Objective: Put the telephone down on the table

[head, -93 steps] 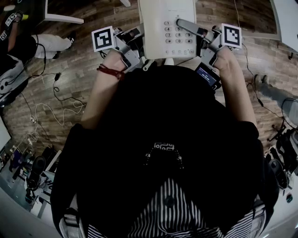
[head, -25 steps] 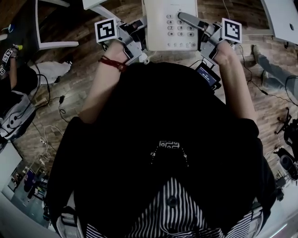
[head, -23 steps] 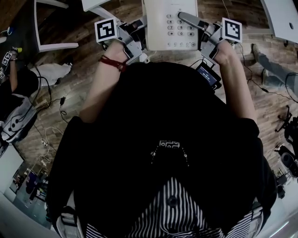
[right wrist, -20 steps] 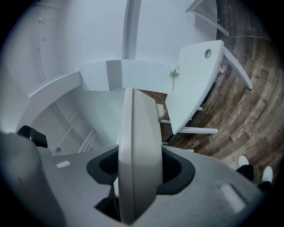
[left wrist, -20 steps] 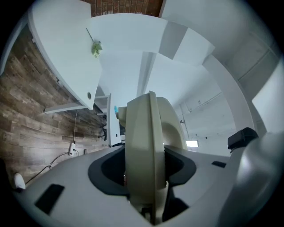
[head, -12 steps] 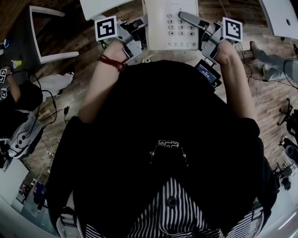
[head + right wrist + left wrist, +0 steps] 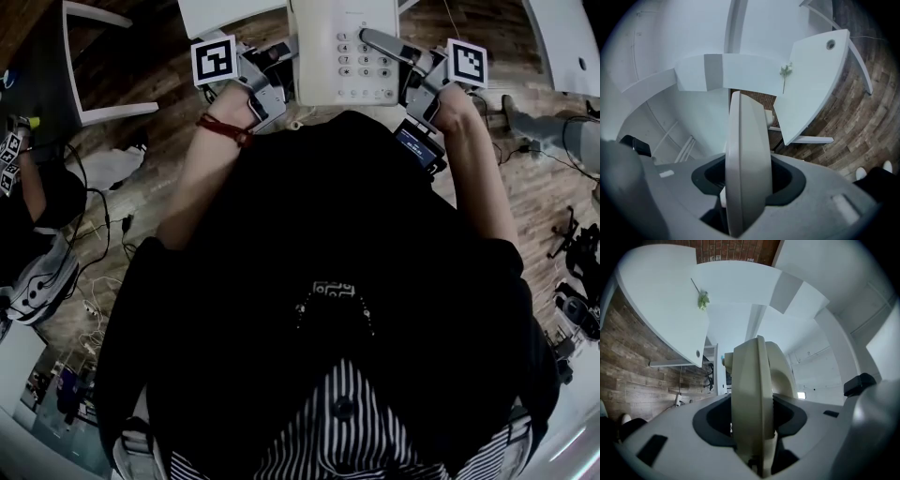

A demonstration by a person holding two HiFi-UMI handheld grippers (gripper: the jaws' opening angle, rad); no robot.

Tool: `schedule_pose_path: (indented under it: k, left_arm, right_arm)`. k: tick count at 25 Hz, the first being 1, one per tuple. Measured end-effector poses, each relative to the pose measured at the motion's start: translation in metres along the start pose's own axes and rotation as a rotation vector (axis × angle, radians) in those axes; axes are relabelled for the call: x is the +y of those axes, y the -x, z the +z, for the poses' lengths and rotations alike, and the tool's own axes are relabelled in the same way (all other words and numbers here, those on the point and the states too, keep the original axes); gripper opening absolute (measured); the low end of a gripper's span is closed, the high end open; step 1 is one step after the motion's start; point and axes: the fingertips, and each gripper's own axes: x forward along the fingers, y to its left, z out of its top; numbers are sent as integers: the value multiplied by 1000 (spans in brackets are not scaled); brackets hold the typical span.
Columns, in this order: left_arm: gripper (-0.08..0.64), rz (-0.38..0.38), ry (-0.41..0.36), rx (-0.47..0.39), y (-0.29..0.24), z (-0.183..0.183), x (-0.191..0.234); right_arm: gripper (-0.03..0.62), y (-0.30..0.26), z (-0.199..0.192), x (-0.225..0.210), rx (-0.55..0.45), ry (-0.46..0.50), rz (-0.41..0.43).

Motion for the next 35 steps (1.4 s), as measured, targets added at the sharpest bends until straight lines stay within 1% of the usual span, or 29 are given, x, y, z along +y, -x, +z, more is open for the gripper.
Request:
schedule_pose_path:
  k: [6, 12, 20, 23, 28, 32, 35]
  left_arm:
    - [195, 5, -14, -36, 2, 2, -5]
    - [195, 18, -23, -97, 11, 5, -5]
    - [195, 31, -45, -158, 14, 20, -6]
    - [195, 41, -55, -167, 13, 41, -1]
    - [195, 50, -33, -190, 9, 89, 12]
    - [195, 43, -7, -207, 9, 132, 31]
    - [195, 44, -3, -213, -6, 157, 37]
  right_arm:
    - [202, -5, 2, 5, 44, 0, 4]
    - [202, -15, 2, 4, 103, 7, 19]
    - [202, -29, 15, 5, 163, 20, 20]
    - [202, -42, 33, -1, 176, 20, 33]
    - [202, -70, 75, -16, 214, 11, 42]
    - [202, -97, 110, -33, 219, -10, 22]
    - [202, -100, 138, -38, 231, -19, 13]
